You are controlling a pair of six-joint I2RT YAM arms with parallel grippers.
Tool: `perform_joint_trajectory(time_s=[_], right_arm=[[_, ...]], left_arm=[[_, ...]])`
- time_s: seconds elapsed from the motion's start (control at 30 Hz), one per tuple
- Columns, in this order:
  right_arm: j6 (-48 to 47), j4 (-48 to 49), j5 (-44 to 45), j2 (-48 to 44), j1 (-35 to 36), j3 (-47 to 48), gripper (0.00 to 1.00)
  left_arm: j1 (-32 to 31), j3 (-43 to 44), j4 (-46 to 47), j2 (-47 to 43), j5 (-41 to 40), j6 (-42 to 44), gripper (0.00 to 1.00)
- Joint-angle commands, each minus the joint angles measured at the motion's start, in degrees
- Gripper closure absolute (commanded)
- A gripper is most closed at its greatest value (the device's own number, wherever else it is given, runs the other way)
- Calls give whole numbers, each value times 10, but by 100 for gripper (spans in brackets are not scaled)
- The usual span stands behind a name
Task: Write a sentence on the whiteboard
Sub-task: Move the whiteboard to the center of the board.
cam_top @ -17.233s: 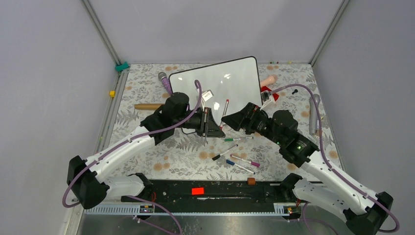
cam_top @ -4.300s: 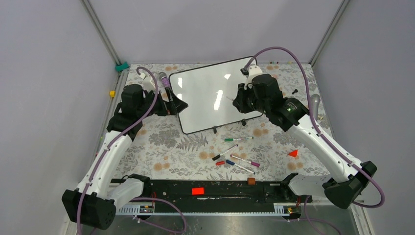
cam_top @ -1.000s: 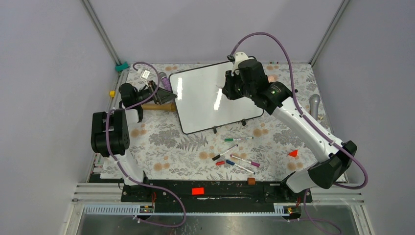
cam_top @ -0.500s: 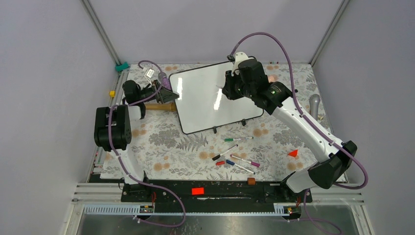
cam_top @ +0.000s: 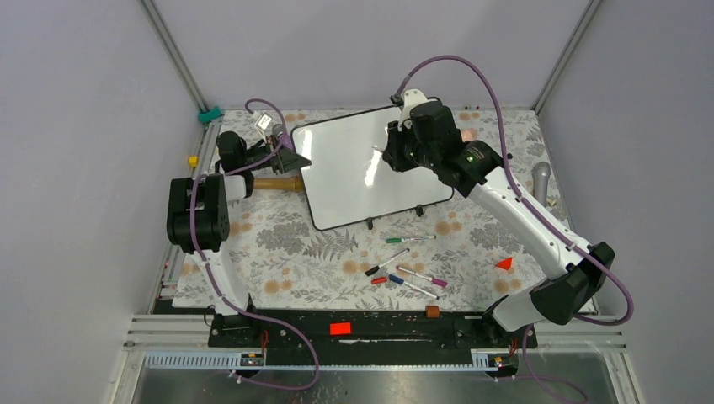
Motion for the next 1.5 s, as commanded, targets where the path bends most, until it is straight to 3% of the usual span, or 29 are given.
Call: perform_joint_trajectory(time_s=[0.0,0.07,0.7,1.47], right_arm=[[-15,14,1,-22,3,1,100],[-17,15,3,-25,3,-2,100],[-15,14,1,-42,3,-23,100],[-5,14,-1,-55,3,-35,100]], left_arm=[[-6,30,6,10,37,14,93],[-8,34,3,13,42,12,100],[-28,66,-31,44,171,-4,100],[-70,-8,-40,-8,176,29,100]])
